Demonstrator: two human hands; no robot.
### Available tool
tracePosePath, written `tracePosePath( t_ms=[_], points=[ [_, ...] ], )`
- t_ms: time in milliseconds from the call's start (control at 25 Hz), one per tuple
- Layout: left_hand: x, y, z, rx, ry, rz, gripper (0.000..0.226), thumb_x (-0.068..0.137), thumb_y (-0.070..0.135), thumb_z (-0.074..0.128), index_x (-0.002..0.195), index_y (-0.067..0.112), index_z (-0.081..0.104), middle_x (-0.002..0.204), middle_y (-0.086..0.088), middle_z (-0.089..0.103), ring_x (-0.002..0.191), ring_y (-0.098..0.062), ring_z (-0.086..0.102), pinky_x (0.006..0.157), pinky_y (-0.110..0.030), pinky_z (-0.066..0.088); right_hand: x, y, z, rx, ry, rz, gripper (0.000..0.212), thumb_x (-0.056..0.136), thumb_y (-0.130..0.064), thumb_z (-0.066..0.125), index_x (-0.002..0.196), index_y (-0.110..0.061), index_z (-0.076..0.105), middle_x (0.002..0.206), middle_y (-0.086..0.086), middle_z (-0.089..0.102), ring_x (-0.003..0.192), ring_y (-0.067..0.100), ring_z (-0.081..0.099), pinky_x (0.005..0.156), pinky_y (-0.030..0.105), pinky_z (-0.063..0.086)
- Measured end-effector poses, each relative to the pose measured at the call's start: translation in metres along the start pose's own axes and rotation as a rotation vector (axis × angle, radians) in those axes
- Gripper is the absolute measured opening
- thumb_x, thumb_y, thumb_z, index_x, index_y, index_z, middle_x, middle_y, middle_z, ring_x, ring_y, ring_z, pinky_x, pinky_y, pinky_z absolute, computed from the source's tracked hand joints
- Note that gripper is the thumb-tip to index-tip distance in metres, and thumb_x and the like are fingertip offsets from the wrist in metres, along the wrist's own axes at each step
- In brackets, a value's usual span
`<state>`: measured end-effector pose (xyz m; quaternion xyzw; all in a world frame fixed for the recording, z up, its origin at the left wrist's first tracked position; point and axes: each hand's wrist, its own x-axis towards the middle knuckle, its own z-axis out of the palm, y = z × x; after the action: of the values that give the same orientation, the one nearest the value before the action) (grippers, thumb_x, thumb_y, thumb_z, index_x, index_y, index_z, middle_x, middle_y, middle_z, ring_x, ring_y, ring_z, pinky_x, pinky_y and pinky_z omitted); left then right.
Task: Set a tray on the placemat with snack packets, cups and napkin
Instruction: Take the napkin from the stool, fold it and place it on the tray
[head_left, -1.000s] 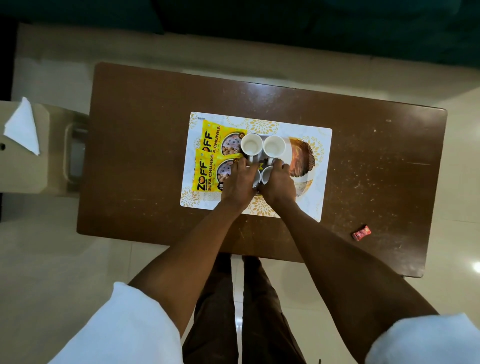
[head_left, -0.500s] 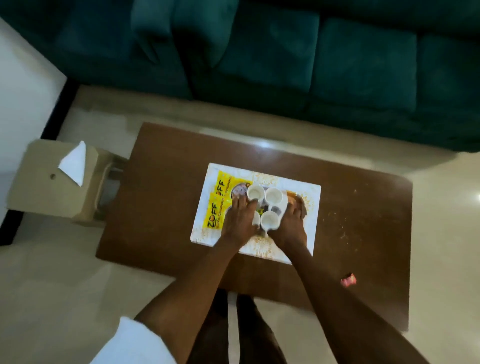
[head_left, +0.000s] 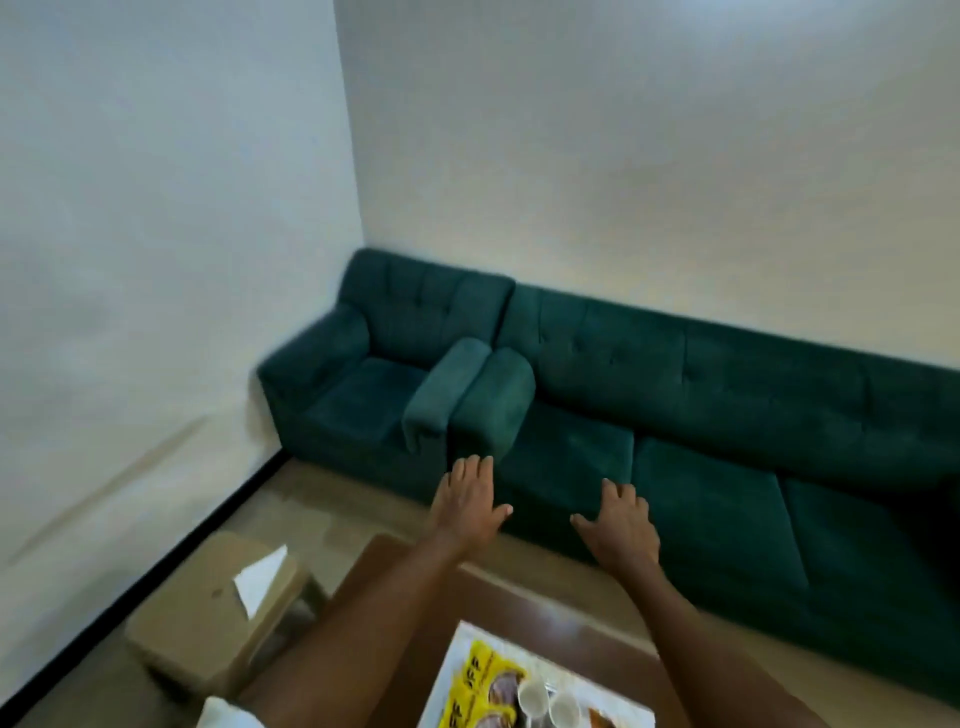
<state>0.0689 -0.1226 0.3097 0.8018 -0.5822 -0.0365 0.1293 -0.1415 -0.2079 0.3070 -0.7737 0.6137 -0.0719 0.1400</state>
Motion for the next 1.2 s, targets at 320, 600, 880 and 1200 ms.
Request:
tracePosePath(
  t_ms=[320,600,880,1200],
  points=[
    [-0.013,-0.131,-0.191,0.065,0.238,-0.139,0.086,0.1,0.062,0.045,0.163,0.01,0.018,0.171,-0.018,0.017,0.16,-0.033,0.016,0.131,-0.046,0.01,0.009,-0.176,-0.116,0.005,0.241,-0.272,0.077,0.088,-0.06,0.068,0.149,-0.019,0.043,0.149,0.011,0.045,0.134,0.037,0.047,0.096,0.049,0.054],
    [-0.07,-0.3,-0.301,0.145,0.317,-0.269,0.082,0.099,0.061,0.049,0.159,0.009,0.027,0.168,-0.018,0.024,0.155,-0.035,0.024,0.129,-0.046,0.015,-0.017,-0.356,-0.135,0.027,0.329,-0.468,0.08,0.087,-0.06,0.069,0.152,-0.023,0.042,0.151,0.01,0.045,0.137,0.039,0.045,0.097,0.053,0.054],
    [-0.098,-0.418,-0.374,0.193,0.355,-0.354,0.078,0.101,0.059,0.046,0.155,0.006,0.031,0.166,-0.022,0.027,0.154,-0.037,0.026,0.129,-0.046,0.017,-0.05,-0.51,-0.116,0.027,0.321,-0.633,0.091,0.089,-0.062,0.065,0.162,-0.025,0.025,0.162,0.006,0.036,0.142,0.036,0.042,0.094,0.053,0.056],
    [-0.051,-0.47,-0.357,0.138,0.367,-0.354,0.08,0.101,0.059,0.047,0.158,0.007,0.027,0.168,-0.022,0.023,0.156,-0.038,0.022,0.129,-0.046,0.016,-0.023,-0.61,-0.075,-0.028,0.239,-0.718,0.093,0.091,-0.062,0.063,0.165,-0.027,0.017,0.166,0.008,0.029,0.145,0.036,0.04,0.098,0.052,0.053]
  ],
)
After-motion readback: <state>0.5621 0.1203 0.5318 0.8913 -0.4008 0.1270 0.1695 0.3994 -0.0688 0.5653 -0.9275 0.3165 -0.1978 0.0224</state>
